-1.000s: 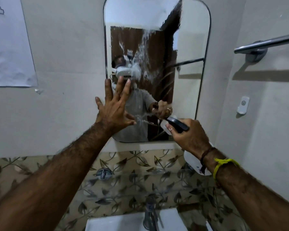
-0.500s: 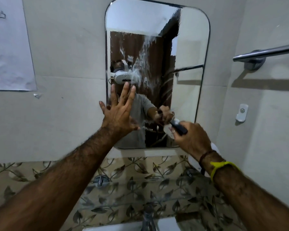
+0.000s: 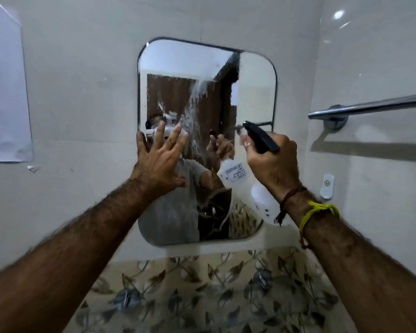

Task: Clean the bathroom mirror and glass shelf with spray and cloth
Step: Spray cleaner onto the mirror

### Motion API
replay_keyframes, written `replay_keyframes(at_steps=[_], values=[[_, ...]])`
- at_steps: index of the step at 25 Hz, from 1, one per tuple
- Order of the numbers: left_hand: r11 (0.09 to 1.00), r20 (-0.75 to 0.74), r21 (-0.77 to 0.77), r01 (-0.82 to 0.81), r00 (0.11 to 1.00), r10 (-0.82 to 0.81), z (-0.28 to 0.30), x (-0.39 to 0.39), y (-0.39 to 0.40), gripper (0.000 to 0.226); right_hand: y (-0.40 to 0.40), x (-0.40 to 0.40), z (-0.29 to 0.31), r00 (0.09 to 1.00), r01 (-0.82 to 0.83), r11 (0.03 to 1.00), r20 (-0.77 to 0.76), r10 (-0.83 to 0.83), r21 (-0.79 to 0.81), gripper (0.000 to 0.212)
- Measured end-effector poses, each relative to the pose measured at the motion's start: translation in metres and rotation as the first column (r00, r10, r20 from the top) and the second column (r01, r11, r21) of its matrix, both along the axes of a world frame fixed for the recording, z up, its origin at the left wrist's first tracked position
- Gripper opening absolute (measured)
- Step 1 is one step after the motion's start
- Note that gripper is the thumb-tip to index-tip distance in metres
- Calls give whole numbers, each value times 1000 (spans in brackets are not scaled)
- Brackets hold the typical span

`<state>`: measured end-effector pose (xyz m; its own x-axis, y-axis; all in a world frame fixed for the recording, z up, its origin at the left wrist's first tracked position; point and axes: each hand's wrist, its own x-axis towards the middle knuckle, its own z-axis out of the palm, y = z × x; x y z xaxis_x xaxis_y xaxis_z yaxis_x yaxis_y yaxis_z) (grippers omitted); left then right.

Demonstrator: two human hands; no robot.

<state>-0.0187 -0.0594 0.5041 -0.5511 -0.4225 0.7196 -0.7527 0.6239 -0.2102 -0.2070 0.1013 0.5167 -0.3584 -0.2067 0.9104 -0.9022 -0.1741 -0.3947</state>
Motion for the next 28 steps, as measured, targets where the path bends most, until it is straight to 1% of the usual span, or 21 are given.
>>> replay_keyframes(at_steps=[2,3,6,9,11,12,13,17,20,21,23,24,26,28], values=[[997,6,-69,19,1000,-18,2,-3,3,118,1,-4,22,978,-101,984,166,125,-144,45],[996,12,-85,27,1000,-26,2,-6,6,116,1,-6,30,971,-105,979,195,139,-175,48],[997,51,-73,23,999,-19,3,-11,14,110,2,-11,37,982,-51,975,168,89,-215,48],[998,82,-66,19,997,-14,7,-12,16,100,4,-21,43,944,-49,966,303,129,-255,48],[997,85,-71,23,996,-17,8,-12,16,97,9,-29,44,887,-69,941,410,210,-332,40],[997,76,-66,33,997,-28,7,-13,16,96,11,-32,41,864,-74,928,441,243,-364,37],[997,66,-54,47,997,-43,4,-14,15,96,14,-34,37,861,-71,931,449,239,-359,36],[997,66,-18,78,995,-77,-5,-24,16,97,15,-37,15,891,-97,985,428,151,-144,36],[997,27,-29,77,997,-77,-11,-25,14,93,12,-31,-3,937,-58,997,340,73,-53,39],[995,32,-33,92,995,-91,-15,-26,18,89,13,-31,-10,930,-61,997,361,70,-37,38],[988,-10,-64,142,990,-143,-20,-28,20,82,16,-32,-19,900,-117,993,425,102,10,34],[987,-19,-63,146,989,-148,-24,-28,21,80,18,-32,-25,899,-141,988,426,105,55,33],[989,-13,-39,142,990,-142,-31,-26,24,79,17,-29,-41,942,-109,982,332,53,155,35],[987,-47,-52,149,987,-152,-43,-24,25,75,16,-22,-55,966,-84,974,256,27,212,33]])
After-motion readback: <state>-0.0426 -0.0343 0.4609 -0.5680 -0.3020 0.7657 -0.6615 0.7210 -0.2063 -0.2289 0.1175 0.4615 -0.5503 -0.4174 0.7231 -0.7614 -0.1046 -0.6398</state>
